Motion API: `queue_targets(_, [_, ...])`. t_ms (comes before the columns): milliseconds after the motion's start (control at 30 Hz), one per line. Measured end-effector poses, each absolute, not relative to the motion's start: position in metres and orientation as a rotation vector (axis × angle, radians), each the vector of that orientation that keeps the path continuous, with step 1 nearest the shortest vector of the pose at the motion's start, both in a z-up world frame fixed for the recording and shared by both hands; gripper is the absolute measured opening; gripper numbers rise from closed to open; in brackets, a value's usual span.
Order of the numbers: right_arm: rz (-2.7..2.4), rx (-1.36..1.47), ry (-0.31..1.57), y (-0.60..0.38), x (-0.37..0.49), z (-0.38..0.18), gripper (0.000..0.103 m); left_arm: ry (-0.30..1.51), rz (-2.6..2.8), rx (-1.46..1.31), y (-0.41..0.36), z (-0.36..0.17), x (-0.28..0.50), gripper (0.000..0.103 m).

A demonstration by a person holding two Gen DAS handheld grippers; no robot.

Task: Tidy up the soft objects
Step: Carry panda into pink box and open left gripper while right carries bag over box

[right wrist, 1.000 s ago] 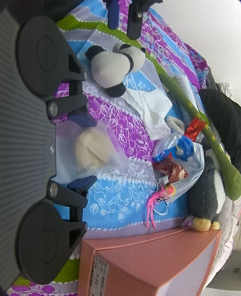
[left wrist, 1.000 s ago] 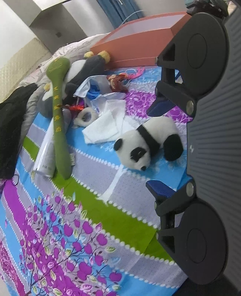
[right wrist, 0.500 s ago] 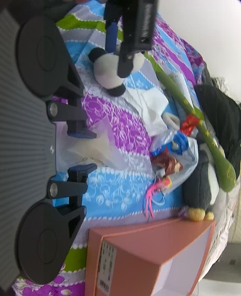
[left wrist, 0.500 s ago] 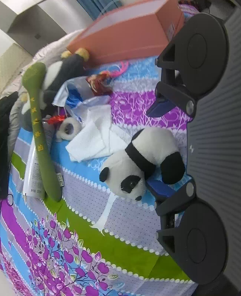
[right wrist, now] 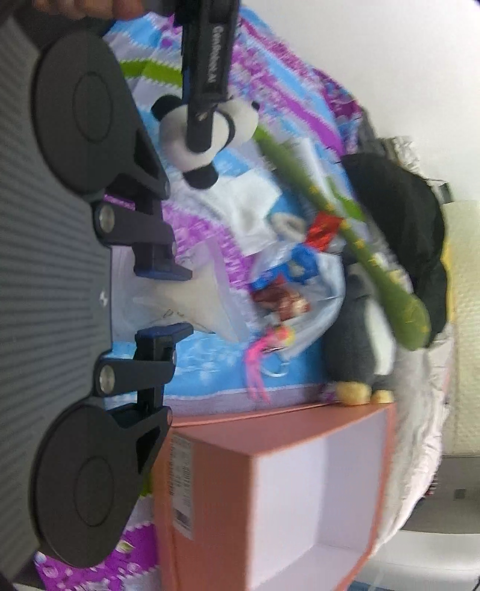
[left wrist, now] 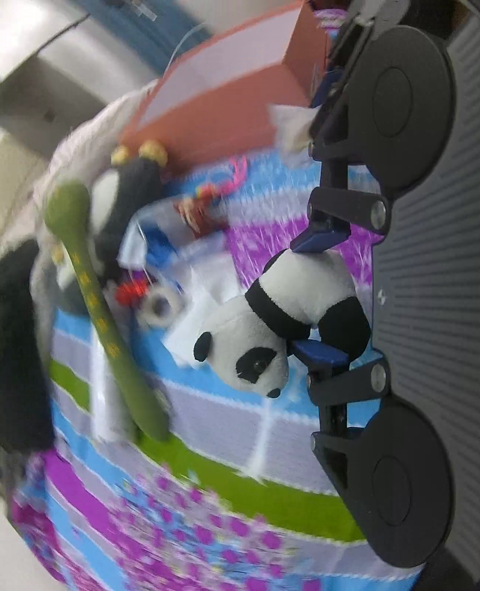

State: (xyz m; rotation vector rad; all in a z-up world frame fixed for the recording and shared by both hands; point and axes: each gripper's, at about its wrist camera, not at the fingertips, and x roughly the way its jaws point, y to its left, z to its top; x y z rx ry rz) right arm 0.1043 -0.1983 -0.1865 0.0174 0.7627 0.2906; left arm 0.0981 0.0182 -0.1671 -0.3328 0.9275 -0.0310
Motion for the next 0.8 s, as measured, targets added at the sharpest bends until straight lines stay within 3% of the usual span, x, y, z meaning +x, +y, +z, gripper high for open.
queue_targets(467, [0.216,0.045,0.479,-0.239,0.112,-0.058,0.028,0.729,-0.333,-0.151,-0.058,-0.037,0.140,0.057])
queue_targets(800, [0.070,0.084,0.479,-0.312,0.145,-0.034,0.026,0.739,-0.491,-0.083,-0.153,-0.009,0.200,0.058])
